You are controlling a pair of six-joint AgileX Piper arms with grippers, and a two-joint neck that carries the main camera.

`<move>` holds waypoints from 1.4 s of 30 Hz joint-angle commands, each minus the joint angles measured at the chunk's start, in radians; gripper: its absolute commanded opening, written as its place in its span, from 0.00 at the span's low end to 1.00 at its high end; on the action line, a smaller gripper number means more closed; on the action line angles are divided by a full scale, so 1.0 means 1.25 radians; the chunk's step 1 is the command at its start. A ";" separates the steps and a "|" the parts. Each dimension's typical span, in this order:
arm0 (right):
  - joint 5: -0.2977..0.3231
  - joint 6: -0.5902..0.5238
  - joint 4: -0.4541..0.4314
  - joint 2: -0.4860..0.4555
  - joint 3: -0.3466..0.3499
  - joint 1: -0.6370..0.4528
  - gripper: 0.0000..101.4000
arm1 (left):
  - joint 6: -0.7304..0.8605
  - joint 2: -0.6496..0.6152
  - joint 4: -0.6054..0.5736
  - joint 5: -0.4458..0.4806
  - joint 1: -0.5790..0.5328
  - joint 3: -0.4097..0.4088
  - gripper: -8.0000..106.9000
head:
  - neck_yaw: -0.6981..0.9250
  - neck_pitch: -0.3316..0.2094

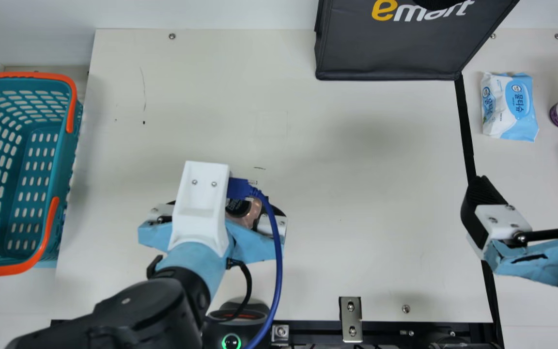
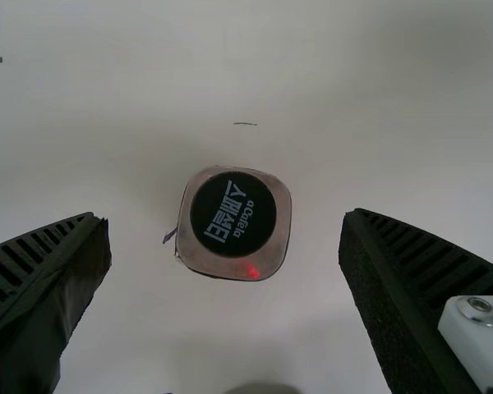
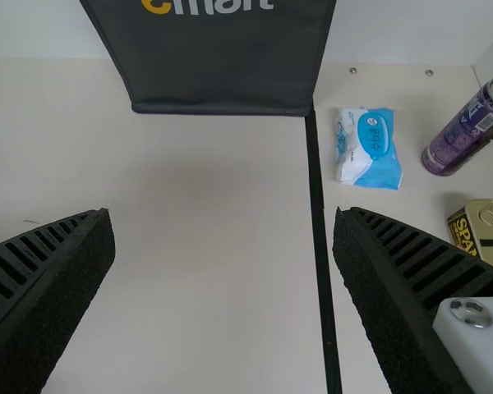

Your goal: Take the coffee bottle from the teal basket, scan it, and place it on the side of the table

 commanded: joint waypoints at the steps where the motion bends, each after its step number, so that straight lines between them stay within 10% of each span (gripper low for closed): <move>1: 0.000 0.000 0.000 0.000 0.000 0.000 0.94 | -0.030 0.007 0.017 0.001 -0.006 0.005 0.85 | 0.002 -0.023; 17: 0.000 0.000 0.000 0.000 0.000 0.000 0.94 | -0.147 0.045 0.091 -0.053 -0.018 0.074 0.85 | 0.002 -0.023; 32: 0.000 0.000 0.000 0.000 0.000 0.000 0.94 | -0.170 0.023 0.131 -0.080 -0.030 0.111 0.00 | 0.002 -0.023; 42: 0.000 0.000 0.000 0.000 0.000 0.000 0.94 | -0.020 -0.058 0.101 -0.150 -0.036 0.145 0.00 | 0.002 -0.023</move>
